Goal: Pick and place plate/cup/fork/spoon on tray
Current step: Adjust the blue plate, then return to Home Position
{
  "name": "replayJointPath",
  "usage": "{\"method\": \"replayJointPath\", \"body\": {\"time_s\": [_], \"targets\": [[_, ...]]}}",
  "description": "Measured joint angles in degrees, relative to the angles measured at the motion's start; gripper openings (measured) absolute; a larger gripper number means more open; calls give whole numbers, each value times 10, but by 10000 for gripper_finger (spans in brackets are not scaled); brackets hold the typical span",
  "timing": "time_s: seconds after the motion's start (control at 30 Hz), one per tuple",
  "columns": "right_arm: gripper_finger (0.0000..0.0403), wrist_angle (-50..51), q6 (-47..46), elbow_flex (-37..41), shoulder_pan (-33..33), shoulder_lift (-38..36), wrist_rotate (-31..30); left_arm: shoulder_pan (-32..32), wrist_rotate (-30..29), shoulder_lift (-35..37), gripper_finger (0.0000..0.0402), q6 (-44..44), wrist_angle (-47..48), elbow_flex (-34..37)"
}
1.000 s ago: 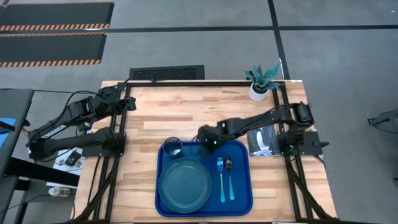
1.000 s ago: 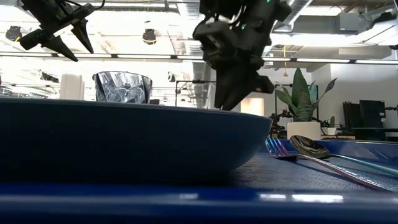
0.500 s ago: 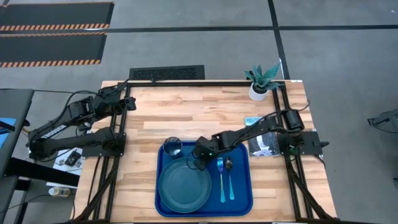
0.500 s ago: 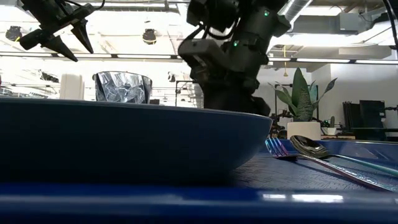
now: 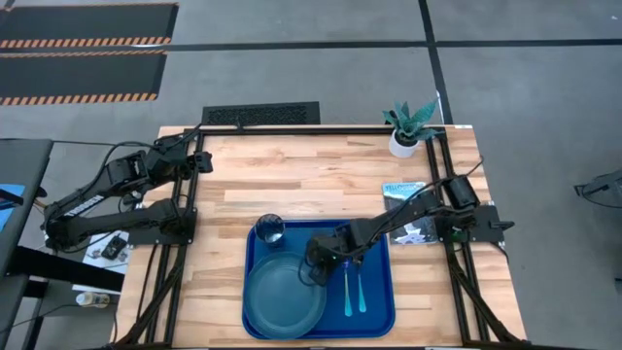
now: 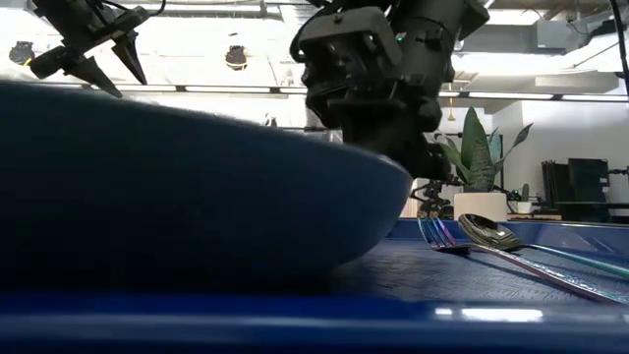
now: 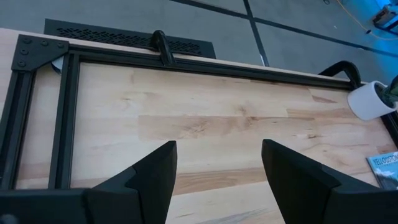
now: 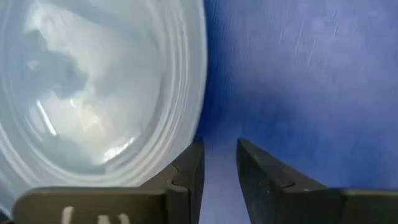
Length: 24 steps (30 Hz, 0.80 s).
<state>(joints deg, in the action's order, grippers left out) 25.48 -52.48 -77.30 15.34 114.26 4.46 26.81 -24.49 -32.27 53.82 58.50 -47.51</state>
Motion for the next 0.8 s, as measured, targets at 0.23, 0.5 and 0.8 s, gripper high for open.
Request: {"method": "replayJointPath", "body": {"time_s": [0.23,0.5,0.8], "targets": [[116,46,-17,0,-11,-16,-16,0,0,0,222,0,0,0],[116,71,3,0,-20,-66,-61,0,6,0,222,0,-1,0],[116,89,25,0,-42,-105,-70,-12,161,0,222,-40,-40,0]]}}
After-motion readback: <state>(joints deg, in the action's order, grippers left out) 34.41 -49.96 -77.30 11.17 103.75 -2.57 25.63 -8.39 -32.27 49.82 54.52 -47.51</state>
